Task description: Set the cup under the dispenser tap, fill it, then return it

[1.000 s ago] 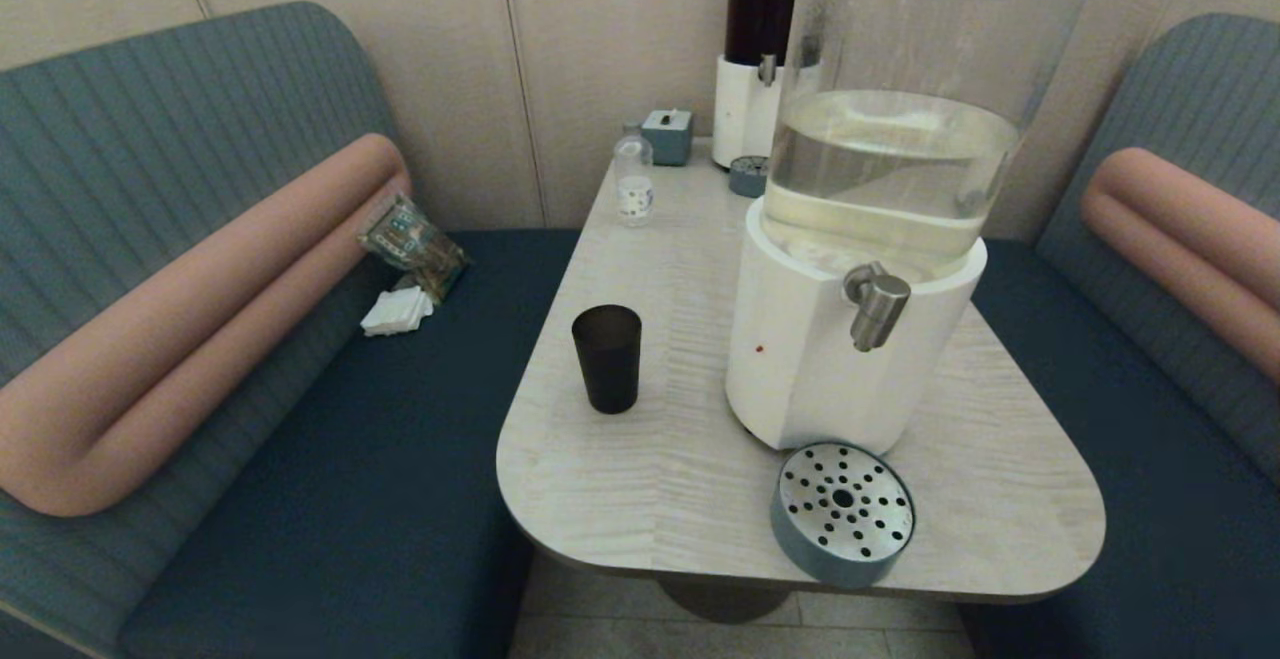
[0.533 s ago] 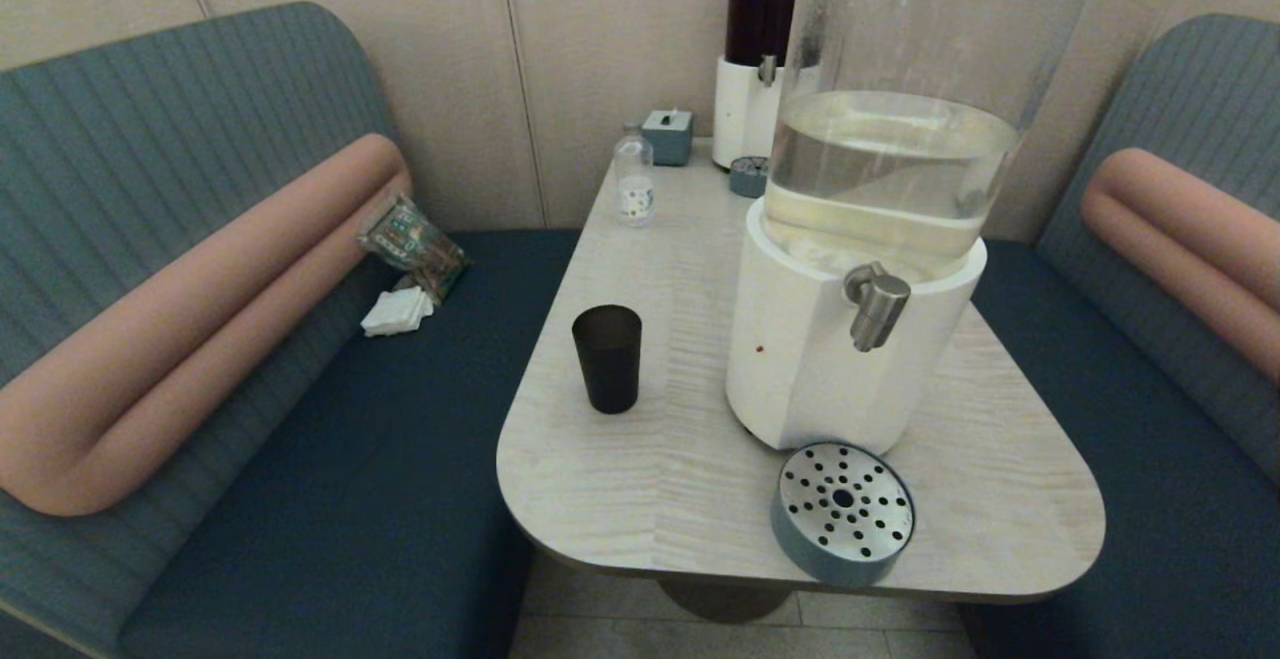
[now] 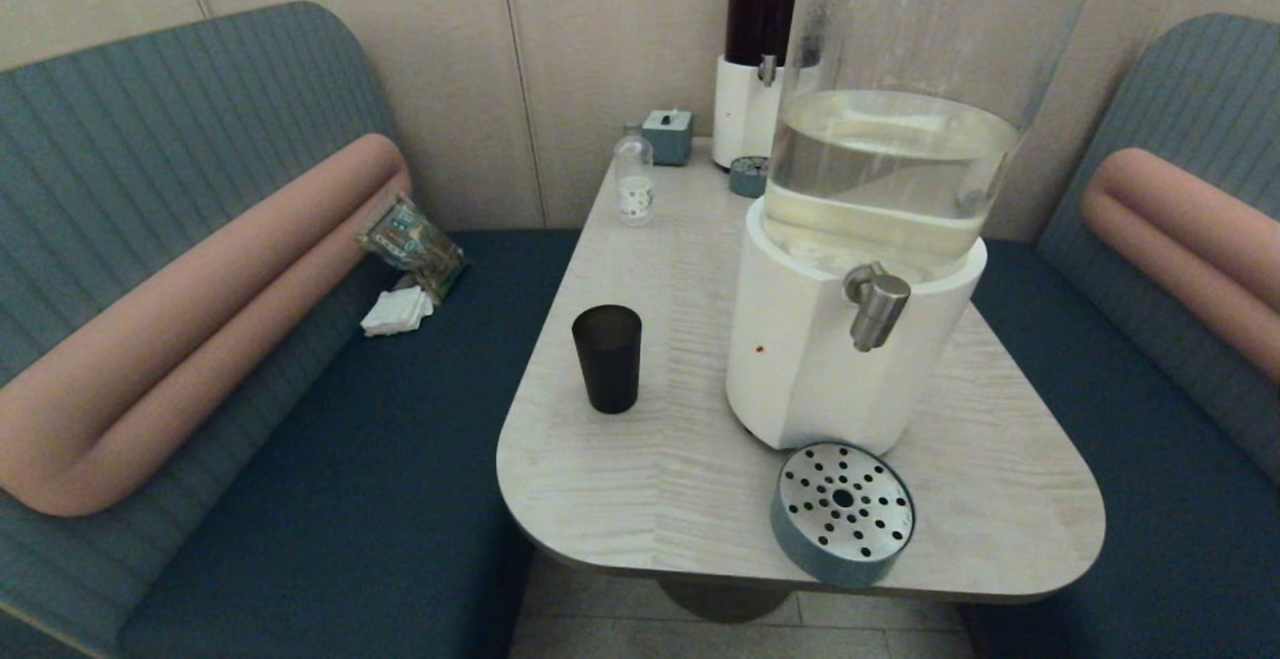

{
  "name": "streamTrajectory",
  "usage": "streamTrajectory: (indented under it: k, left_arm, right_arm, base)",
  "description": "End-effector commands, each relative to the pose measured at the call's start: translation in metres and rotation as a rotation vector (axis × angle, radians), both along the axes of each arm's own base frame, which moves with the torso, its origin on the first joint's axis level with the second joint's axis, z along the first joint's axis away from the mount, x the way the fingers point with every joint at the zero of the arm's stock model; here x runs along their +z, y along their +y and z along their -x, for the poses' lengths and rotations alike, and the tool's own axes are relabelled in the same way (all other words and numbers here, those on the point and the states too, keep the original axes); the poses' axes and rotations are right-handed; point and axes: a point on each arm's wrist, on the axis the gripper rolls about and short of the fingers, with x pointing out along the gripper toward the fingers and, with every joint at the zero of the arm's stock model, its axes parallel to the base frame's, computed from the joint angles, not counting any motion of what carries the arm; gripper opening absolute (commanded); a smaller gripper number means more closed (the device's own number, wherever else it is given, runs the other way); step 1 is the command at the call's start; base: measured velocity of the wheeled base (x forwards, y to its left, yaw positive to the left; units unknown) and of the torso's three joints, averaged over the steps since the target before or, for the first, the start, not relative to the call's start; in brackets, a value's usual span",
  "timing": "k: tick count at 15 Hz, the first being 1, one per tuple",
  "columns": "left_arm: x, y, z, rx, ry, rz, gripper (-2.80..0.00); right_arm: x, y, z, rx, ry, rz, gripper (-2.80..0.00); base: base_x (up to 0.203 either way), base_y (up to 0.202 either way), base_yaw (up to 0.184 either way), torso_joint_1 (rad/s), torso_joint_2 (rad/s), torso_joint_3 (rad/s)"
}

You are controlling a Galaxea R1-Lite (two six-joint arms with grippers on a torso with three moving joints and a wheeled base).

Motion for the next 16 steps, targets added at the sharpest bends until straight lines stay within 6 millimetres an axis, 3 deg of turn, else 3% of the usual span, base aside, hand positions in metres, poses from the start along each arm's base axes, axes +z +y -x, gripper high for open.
streamTrajectory:
  k: [1, 16]
  left_arm:
    - [0.0000, 0.0000, 0.0000, -0.001, 0.007, -0.004, -2.80]
    - [0.0008, 0.0000, -0.0008, 0.001, -0.019, 0.006, -2.80]
  right_arm:
    - [-0.0033, 0.0000, -0.0010, -0.001, 0.013, 0.000, -2.80]
    - [-0.0032, 0.0000, -0.0010, 0.000, 0.011, -0.001, -2.80]
  base:
    - [0.000, 0.000, 0.000, 0.000, 0.00, 0.000]
    - [0.000, 0.000, 0.000, 0.000, 0.00, 0.000]
